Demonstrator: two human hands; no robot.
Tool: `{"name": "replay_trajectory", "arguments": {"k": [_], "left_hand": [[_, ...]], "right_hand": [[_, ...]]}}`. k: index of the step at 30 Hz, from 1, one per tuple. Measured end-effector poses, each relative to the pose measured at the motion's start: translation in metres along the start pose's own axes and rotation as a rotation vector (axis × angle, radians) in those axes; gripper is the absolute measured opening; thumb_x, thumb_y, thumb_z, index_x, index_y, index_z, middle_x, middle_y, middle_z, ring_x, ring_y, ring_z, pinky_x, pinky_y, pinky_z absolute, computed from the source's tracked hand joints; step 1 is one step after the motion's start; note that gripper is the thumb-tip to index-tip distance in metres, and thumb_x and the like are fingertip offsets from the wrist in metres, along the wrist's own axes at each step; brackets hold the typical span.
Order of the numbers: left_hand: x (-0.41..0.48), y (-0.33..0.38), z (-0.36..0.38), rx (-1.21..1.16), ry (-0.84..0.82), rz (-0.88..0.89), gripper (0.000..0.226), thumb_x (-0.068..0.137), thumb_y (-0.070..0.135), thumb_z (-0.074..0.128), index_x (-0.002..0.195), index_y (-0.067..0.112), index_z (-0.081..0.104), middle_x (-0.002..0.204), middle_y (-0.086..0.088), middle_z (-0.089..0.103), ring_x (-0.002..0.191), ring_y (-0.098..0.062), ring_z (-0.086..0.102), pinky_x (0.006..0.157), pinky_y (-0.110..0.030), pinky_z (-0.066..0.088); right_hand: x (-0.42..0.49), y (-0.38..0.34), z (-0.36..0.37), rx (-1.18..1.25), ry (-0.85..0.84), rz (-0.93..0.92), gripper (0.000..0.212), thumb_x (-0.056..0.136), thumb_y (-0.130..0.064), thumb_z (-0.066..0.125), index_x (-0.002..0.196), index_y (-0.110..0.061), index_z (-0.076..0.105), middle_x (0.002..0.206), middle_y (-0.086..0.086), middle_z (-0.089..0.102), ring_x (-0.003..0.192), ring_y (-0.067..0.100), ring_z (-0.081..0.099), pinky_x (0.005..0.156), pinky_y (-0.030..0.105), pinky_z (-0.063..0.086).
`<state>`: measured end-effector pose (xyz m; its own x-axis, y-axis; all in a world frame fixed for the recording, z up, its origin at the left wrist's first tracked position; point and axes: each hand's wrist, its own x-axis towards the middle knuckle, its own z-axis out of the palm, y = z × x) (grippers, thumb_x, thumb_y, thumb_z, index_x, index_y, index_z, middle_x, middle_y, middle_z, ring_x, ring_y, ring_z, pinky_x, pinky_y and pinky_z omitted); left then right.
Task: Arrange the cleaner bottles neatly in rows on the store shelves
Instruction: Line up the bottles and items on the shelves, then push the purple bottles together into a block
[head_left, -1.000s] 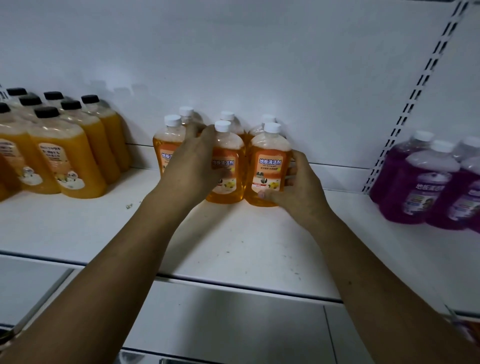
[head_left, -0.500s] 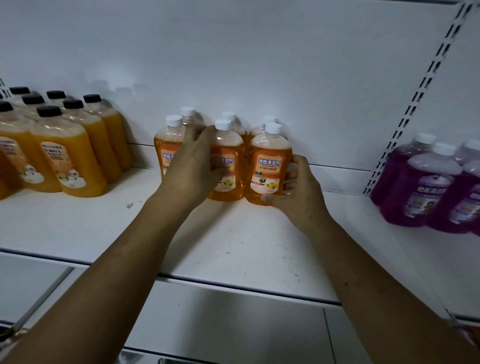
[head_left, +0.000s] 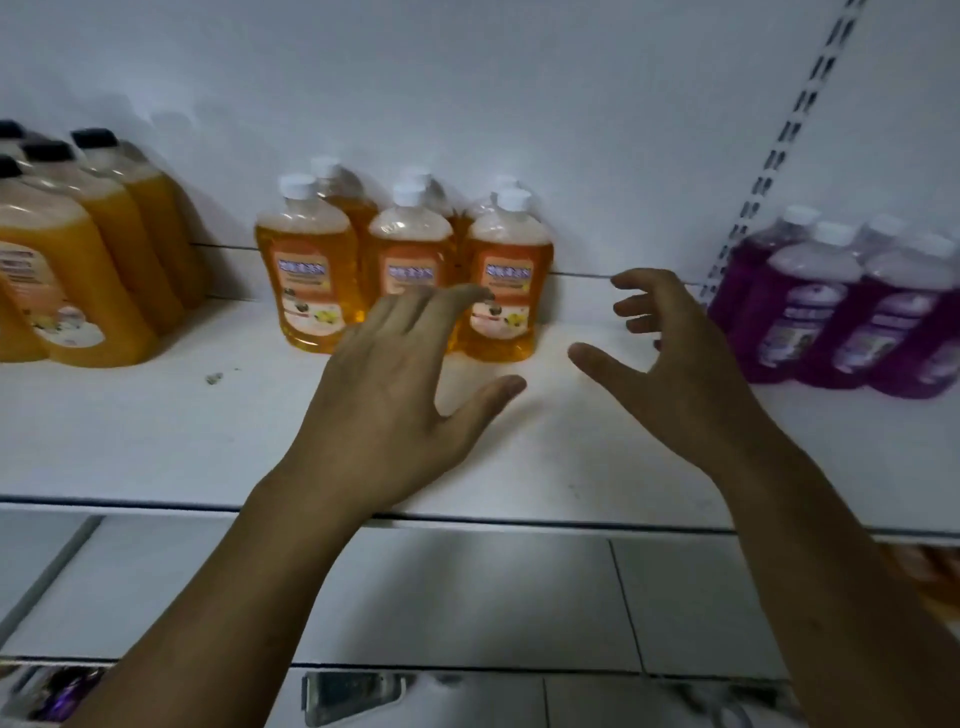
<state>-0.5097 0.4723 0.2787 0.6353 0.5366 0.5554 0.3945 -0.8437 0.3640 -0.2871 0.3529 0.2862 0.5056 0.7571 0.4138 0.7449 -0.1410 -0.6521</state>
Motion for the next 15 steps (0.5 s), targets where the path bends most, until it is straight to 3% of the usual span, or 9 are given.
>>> {"name": "replay_trajectory", "arguments": {"k": [5, 11, 15], "left_hand": [[-0.022, 0.056, 0.033, -0.093, -0.188, 0.228, 0.073, 0.093, 0.076, 0.048, 0.151, 0.032, 0.046, 0.148, 0.008, 0.054, 0.136, -0.015, 0.048, 0.109, -0.038, 0.042], [-0.061, 0.149, 0.079, -0.219, -0.303, 0.448, 0.066, 0.097, 0.071, 0.049, 0.147, 0.028, 0.053, 0.142, 0.007, 0.059, 0.132, -0.015, 0.053, 0.108, -0.035, 0.043], [-0.087, 0.212, 0.110, -0.270, -0.322, 0.471, 0.062, 0.098, 0.071, 0.047, 0.145, 0.031, 0.053, 0.138, 0.012, 0.059, 0.128, -0.012, 0.054, 0.105, -0.030, 0.038]], "right_hand": [[-0.106, 0.019, -0.053, -0.160, 0.059, 0.068, 0.059, 0.081, -0.056, 0.075, 0.133, -0.042, 0.050, 0.125, -0.015, 0.059, 0.117, -0.001, 0.055, 0.092, 0.003, 0.037], [-0.230, 0.054, -0.129, -0.256, 0.208, 0.303, 0.060, 0.078, -0.065, 0.068, 0.132, -0.044, 0.052, 0.125, -0.023, 0.053, 0.114, -0.007, 0.052, 0.094, 0.008, 0.040], [-0.298, 0.090, -0.184, -0.343, 0.247, 0.377, 0.067, 0.080, -0.066, 0.067, 0.139, -0.039, 0.049, 0.134, -0.017, 0.053, 0.124, 0.005, 0.050, 0.101, 0.031, 0.046]]}}
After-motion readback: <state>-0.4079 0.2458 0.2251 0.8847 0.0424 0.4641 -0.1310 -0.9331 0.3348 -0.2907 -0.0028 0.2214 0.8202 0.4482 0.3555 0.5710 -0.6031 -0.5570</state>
